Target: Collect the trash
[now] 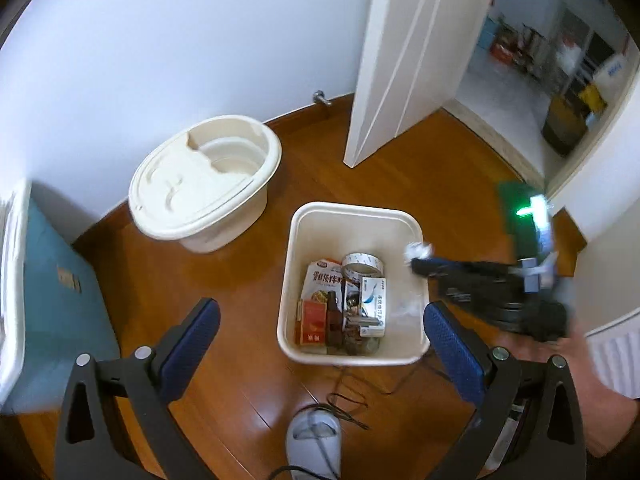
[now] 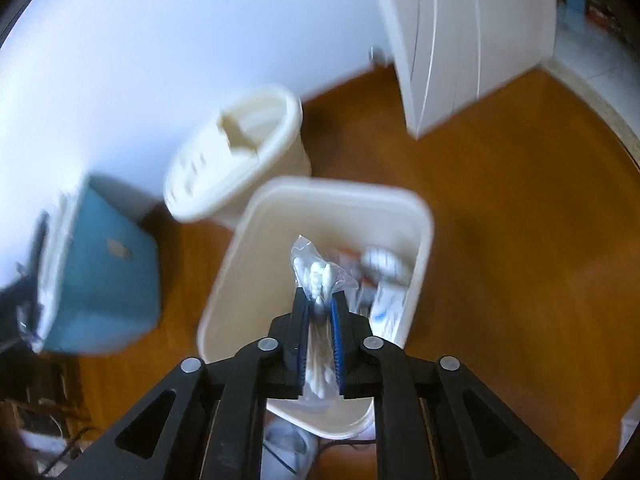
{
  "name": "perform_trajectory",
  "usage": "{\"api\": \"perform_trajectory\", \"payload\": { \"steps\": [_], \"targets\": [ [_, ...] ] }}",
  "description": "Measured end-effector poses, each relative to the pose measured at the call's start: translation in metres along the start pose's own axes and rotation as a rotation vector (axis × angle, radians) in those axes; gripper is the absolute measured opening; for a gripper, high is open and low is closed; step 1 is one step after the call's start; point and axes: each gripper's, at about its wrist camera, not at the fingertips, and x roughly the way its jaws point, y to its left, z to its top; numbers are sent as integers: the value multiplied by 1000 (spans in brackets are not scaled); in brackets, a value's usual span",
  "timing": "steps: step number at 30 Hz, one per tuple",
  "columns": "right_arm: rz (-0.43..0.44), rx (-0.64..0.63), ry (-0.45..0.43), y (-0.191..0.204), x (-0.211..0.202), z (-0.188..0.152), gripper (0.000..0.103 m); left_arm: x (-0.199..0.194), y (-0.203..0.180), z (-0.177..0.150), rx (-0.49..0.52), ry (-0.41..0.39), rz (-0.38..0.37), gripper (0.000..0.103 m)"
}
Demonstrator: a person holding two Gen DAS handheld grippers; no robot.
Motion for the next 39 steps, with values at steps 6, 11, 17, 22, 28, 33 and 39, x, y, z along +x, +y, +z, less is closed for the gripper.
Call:
{"api": "perform_trajectory", "payload": {
  "steps": [6,11,17,22,28,33,39],
  "targets": [
    [-32,-42,-67,15,-54,-21,70,-67,-23,-17,82,-129,32,103],
    [-41,-181,-202,47,-168,-77,79,-150,-46,-54,89,-269,43,103],
    [-70,-363,-401,102,-308,-211,103,-233,-46,-135,30,-346,92,103],
    [-79,-347,-411,116,-367,-304,103,-264,-41,-189,-56,-409,272,103],
    [-220,-376,-573,137,-413,-372,103,-290,-46,-216,-5,-432,218,103],
    [-118,-308,-441,134,-416,-382,103,-298,-50,-239,-20,-353,131,103],
    [-138,-289,-389,133,-417,-388,103,-293,-62,-255,18,-297,115,103]
  ]
}}
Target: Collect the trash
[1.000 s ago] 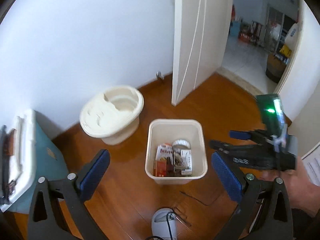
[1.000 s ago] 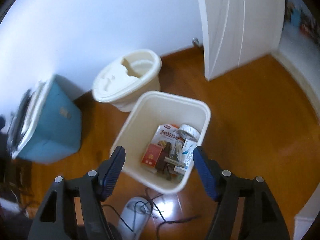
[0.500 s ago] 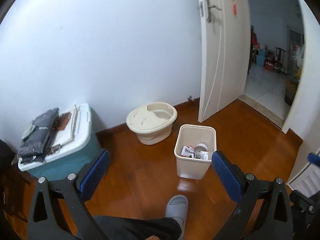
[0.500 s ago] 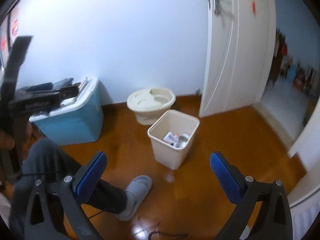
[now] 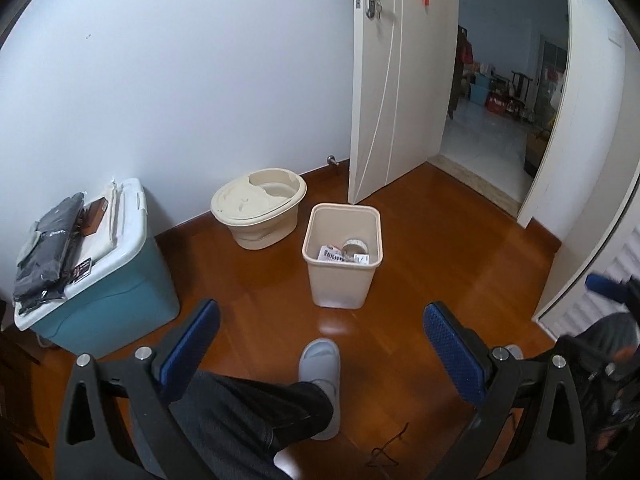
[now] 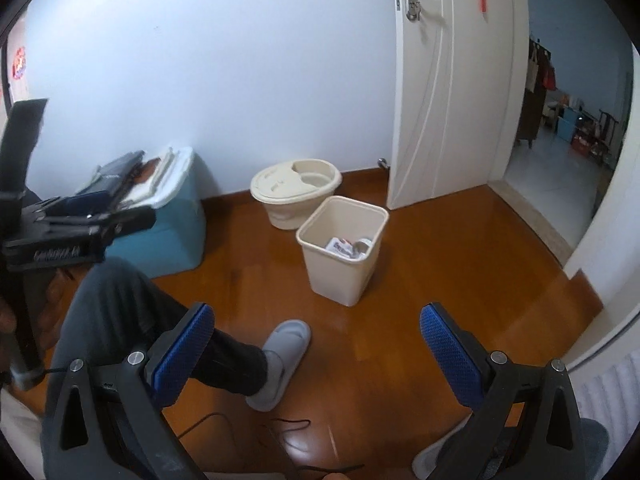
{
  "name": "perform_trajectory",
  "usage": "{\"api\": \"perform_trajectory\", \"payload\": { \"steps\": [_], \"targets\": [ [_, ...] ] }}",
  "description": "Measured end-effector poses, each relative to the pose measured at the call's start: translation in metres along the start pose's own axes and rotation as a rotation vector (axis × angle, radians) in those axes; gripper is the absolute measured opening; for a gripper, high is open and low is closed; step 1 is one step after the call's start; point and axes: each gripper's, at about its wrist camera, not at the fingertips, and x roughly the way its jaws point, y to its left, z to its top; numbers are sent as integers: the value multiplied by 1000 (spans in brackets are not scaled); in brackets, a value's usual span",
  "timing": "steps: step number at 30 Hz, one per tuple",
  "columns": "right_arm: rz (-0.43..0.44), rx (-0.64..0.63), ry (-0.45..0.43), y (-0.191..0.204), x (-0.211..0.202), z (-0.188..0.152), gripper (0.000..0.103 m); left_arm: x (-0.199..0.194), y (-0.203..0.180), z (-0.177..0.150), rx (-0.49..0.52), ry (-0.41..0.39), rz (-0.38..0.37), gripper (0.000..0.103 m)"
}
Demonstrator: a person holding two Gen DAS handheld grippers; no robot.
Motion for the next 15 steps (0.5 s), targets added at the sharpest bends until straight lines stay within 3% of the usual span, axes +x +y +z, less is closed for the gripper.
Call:
{"api": "perform_trajectory", "payload": {
  "steps": [15],
  "targets": [
    [-68,-12,90,4,24,15,103,-4,-5,-8,12,40,39,103]
  ]
}}
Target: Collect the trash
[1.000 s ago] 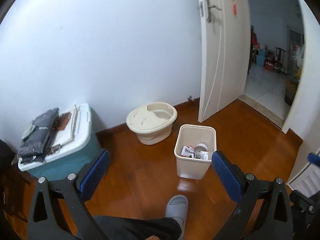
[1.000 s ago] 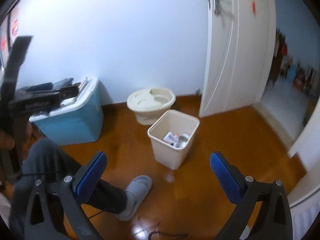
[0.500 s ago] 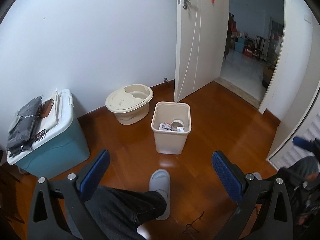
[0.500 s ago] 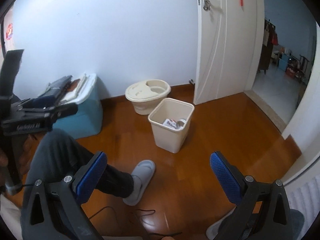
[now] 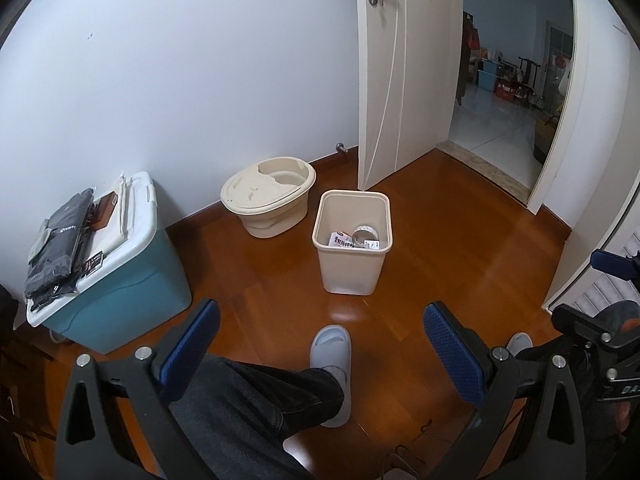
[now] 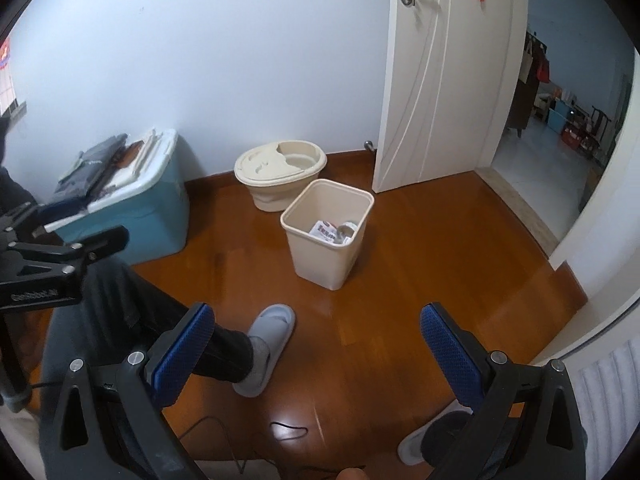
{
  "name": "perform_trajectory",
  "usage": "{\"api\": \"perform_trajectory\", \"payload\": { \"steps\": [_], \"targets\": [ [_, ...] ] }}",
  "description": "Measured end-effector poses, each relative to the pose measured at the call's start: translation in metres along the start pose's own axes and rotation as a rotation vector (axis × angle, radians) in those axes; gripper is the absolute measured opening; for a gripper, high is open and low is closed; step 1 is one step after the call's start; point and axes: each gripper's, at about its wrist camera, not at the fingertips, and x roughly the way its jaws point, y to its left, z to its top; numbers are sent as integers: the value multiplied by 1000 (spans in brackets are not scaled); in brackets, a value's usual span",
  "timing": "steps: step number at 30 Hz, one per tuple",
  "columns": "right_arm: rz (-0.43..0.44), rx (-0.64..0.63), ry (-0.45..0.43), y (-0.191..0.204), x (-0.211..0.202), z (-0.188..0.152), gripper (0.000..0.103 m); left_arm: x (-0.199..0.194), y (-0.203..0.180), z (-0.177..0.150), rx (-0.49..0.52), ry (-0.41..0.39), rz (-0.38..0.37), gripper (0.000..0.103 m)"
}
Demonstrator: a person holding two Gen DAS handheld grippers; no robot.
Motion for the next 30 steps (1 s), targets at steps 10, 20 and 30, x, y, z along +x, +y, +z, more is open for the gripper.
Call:
{"api": "perform_trajectory", "payload": {
  "steps": [10,20,30],
  "targets": [
    [-7,23,31,-2,17,0,103,2,-2,4,2,-3,11,103],
    [-18,46,39,-5,25,-2,103,4,-10,2,17,-1,21,103],
    [-27,51,40,-7,27,-1,103,4,-12,4,22,-1,24,103]
  ]
}}
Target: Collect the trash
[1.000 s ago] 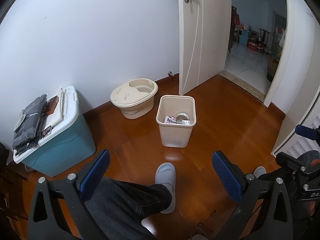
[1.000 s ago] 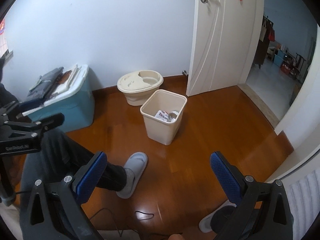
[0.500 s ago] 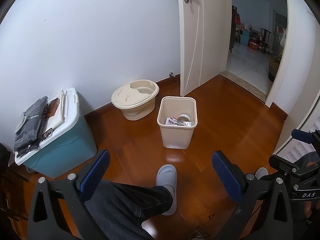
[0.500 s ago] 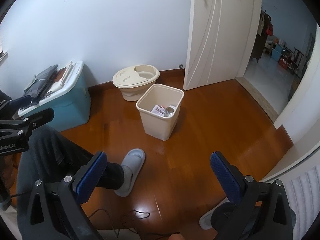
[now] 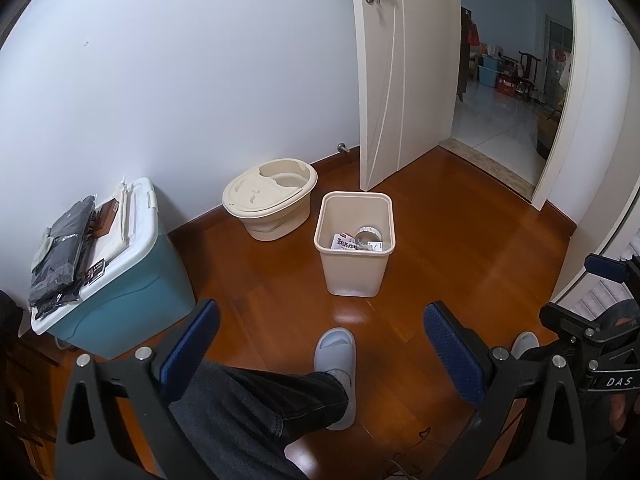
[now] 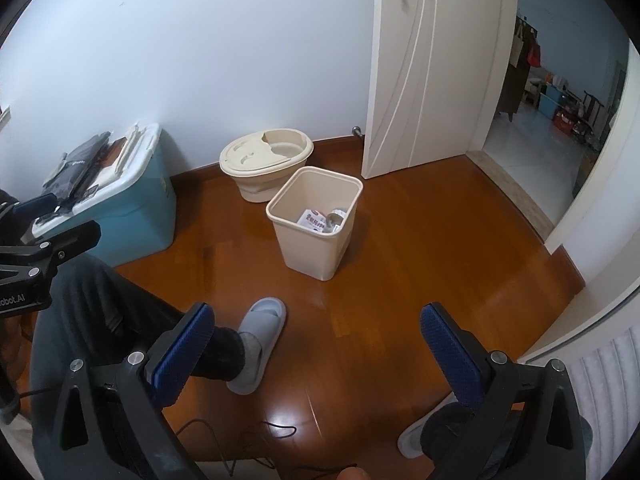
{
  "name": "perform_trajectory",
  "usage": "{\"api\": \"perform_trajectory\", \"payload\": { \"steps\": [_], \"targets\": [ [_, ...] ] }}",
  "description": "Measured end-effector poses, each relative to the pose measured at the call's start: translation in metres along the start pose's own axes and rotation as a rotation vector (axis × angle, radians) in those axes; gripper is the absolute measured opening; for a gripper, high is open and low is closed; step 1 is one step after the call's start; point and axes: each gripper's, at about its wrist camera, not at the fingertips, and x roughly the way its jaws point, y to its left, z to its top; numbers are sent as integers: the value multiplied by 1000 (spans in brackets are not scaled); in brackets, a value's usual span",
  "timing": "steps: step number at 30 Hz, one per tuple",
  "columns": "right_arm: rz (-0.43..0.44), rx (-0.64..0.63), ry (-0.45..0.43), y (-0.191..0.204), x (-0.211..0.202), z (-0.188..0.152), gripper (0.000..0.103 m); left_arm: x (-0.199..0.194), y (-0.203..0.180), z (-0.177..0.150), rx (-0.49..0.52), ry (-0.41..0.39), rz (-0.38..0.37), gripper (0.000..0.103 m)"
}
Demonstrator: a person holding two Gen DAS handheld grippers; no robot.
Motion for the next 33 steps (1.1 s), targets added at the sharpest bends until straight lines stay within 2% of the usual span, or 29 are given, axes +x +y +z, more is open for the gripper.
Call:
{"api": "perform_trajectory", "payload": {
  "steps": [33],
  "targets": [
    [5,15,-2,-4,0,8,103,-2,-5,9,24,-4,-4,103]
  ]
}}
